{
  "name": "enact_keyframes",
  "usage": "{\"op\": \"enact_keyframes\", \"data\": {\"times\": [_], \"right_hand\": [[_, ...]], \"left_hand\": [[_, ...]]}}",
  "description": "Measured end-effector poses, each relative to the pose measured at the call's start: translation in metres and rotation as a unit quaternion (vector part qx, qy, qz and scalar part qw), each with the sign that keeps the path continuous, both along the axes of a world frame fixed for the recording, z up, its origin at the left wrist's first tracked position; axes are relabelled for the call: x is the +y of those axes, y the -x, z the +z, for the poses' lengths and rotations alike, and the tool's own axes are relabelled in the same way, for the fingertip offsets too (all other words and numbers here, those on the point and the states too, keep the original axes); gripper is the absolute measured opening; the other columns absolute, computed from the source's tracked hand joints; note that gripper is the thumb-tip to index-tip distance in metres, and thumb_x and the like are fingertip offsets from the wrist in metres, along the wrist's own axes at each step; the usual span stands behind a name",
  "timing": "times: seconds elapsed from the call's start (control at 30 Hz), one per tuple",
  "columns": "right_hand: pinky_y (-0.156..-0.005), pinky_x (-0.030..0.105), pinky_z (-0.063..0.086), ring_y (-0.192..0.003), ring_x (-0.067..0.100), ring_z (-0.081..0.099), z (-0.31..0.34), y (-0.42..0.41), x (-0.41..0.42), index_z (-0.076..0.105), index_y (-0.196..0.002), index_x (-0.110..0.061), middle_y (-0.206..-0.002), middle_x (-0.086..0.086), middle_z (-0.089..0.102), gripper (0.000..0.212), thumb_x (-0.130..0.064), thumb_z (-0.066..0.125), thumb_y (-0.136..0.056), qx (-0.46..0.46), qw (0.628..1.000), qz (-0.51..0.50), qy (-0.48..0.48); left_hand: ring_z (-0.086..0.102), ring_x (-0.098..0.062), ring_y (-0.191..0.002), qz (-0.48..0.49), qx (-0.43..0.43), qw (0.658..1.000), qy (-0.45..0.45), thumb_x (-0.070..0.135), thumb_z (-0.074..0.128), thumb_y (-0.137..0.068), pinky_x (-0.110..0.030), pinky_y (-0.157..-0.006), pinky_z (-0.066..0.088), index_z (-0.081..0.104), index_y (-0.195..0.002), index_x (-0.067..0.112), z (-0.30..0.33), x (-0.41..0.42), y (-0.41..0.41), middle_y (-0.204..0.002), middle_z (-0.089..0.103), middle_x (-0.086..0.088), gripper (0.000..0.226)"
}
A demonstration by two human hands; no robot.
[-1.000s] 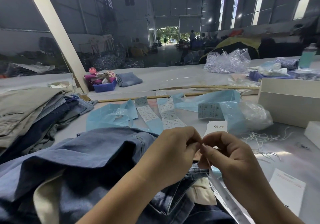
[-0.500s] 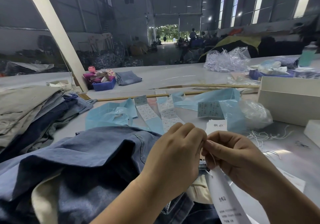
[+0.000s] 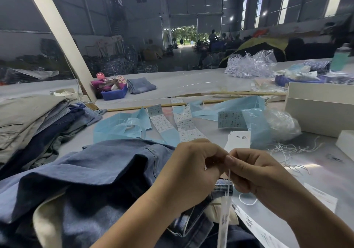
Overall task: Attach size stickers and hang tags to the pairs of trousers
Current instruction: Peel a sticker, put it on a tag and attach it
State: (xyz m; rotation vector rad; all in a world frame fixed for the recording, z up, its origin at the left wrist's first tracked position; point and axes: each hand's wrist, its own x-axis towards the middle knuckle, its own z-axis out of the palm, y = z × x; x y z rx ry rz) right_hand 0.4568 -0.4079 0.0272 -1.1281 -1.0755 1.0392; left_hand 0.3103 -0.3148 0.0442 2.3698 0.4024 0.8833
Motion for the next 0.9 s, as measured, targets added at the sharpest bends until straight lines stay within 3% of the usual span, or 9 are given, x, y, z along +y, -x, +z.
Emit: {"op": "enact_keyframes", "data": {"times": [0.07,0.13,0.2,0.27,0.3,0.37,0.53,0.9], "right_hand": [[-0.046,0.022,0.021,-0.048,0.014,0.028,0.0,-0.001,-0.001,0.066,-0.064,-0.009,-0.055,0.008,0.038,0.039,-0.041,0.087,-0.063,0.006,1.0,0.015,0.001],[-0.046,0.023,0.021,-0.047,0.015,0.029,0.0,-0.001,-0.001,0.064,-0.067,-0.004,-0.056,0.01,0.038,0.048,-0.043,0.09,-0.055,0.032,0.999,0.009,0.0],[-0.048,0.028,0.018,-0.047,0.016,0.031,-0.002,-0.001,-0.001,0.063,-0.068,-0.003,-0.057,0.012,0.041,0.042,-0.036,0.087,-0.059,0.049,0.999,-0.006,-0.001],[-0.051,0.031,0.017,-0.048,0.017,0.031,-0.002,0.0,-0.001,0.064,-0.068,-0.003,-0.058,0.013,0.042,0.027,-0.023,0.081,-0.067,0.06,0.998,-0.021,-0.003],[-0.05,0.03,0.018,-0.048,0.017,0.032,-0.002,0.002,0.0,0.064,-0.067,-0.004,-0.058,0.013,0.043,0.02,-0.015,0.08,-0.066,0.066,0.997,-0.029,-0.006],[-0.046,0.026,0.022,-0.047,0.016,0.032,-0.002,0.004,0.001,0.065,-0.064,-0.006,-0.057,0.014,0.045,0.017,-0.02,0.075,-0.065,0.083,0.995,-0.051,-0.018],[-0.04,0.022,0.025,-0.042,0.016,0.034,-0.003,0.01,0.003,0.069,-0.065,-0.007,-0.054,0.013,0.053,0.016,-0.023,0.073,-0.062,0.103,0.988,-0.102,-0.057],[-0.036,0.022,0.037,-0.037,0.016,0.042,-0.001,0.012,0.003,0.069,-0.064,-0.009,-0.062,0.023,0.063,0.004,-0.012,0.069,-0.065,0.136,0.984,-0.109,-0.048]], "left_hand": [[0.062,0.001,-0.065,-0.007,-0.004,0.997,0.076,0.013,0.077,-0.083,-0.014,-0.063,0.051,0.072,-0.096,0.022,0.0,0.001,0.001,-0.075,0.069,0.011,0.016],[0.067,-0.008,-0.068,-0.019,-0.017,0.987,0.16,0.01,0.078,-0.082,-0.023,-0.068,0.057,0.07,-0.09,0.015,-0.001,0.001,0.001,-0.076,0.072,0.004,0.013],[0.07,-0.017,-0.071,-0.033,-0.044,0.968,0.246,0.007,0.079,-0.081,-0.028,-0.07,0.059,0.07,-0.086,0.01,-0.002,0.002,0.0,-0.078,0.074,-0.005,0.011],[0.066,-0.01,-0.066,-0.035,-0.073,0.951,0.298,0.008,0.078,-0.08,-0.019,-0.063,0.053,0.071,-0.083,0.011,-0.003,0.001,-0.001,-0.074,0.073,-0.004,0.008],[0.063,-0.006,-0.063,-0.029,-0.08,0.949,0.303,0.01,0.077,-0.082,-0.015,-0.059,0.048,0.072,-0.081,0.012,-0.003,0.001,-0.002,-0.072,0.072,-0.003,0.006],[0.059,-0.004,-0.06,-0.016,-0.089,0.949,0.303,0.014,0.074,-0.085,-0.011,-0.056,0.044,0.071,-0.077,0.015,-0.004,0.0,-0.005,-0.07,0.072,0.0,0.009],[0.061,-0.002,-0.066,0.001,-0.1,0.946,0.308,0.026,0.065,-0.091,-0.012,-0.06,0.045,0.07,-0.08,0.018,-0.005,-0.001,-0.009,-0.07,0.07,0.005,0.014],[0.056,-0.003,-0.056,-0.002,-0.131,0.938,0.322,0.015,0.071,-0.088,-0.013,-0.053,0.044,0.071,-0.075,0.022,-0.008,-0.005,-0.007,-0.062,0.063,0.009,0.015]]}}
